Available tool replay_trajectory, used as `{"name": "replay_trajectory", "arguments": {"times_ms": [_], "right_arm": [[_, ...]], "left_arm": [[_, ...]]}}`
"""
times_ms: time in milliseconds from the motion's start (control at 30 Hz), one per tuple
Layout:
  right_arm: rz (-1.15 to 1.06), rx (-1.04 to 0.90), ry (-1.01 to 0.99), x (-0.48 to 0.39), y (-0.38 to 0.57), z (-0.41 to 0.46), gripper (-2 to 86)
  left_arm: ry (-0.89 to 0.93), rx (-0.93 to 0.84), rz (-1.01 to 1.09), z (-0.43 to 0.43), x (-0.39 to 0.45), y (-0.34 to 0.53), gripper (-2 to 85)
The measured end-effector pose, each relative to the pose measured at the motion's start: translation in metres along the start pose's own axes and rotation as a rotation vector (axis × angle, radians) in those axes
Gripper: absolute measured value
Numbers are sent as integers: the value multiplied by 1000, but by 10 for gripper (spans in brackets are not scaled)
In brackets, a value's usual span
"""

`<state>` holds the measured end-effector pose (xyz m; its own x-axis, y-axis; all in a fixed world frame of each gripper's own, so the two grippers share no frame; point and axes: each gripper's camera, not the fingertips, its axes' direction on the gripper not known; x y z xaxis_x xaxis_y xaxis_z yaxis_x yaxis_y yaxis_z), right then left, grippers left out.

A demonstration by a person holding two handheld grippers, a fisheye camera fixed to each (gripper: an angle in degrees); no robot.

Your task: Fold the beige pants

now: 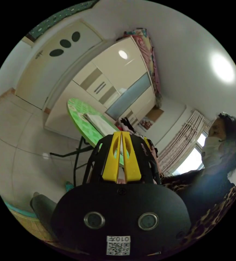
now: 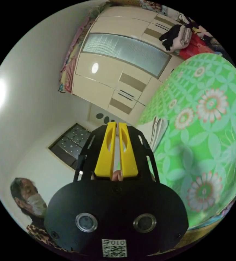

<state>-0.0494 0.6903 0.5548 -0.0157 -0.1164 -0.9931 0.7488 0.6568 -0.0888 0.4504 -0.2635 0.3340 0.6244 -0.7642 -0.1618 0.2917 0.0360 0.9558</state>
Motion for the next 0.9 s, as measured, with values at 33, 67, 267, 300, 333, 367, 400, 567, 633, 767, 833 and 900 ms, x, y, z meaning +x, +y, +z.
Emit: {"name": "replay_trajectory", "arguments": {"times_ms": [33,67,267,300,333,367,400,567,633,767,833,900], "right_arm": [[6,-23,-64,9,19,-11,46],[10,-41,-139,16,37,-19,48],[136,-121,-169,33,108,-13,50],[150,-134,-163,34,113,-10,50],[168,-161,-135,34,121,-3,50],[215,-191,-92,31,126,2,47],[214,-196,-61,26,127,2,45],[131,-135,94,-27,127,-15,39],[89,-113,118,-44,125,-17,47],[75,-134,136,-56,125,-11,59],[70,-144,71,-54,133,-10,54],[121,-133,-19,-49,143,-14,49]], "left_arm": [[13,-21,0,16,-3,2,-1],[43,-54,-4,46,-7,6,-1],[130,-243,26,185,-14,37,2],[120,-322,54,214,-12,43,4],[113,-361,73,228,-11,46,6],[99,-433,122,255,-6,53,10],[79,-509,173,284,1,60,18],[-34,-623,493,365,57,106,70],[-94,-643,623,389,78,129,84],[-223,-654,863,430,100,185,92],[-266,-701,928,448,97,207,92],[-316,-738,1001,466,91,234,94]]}}
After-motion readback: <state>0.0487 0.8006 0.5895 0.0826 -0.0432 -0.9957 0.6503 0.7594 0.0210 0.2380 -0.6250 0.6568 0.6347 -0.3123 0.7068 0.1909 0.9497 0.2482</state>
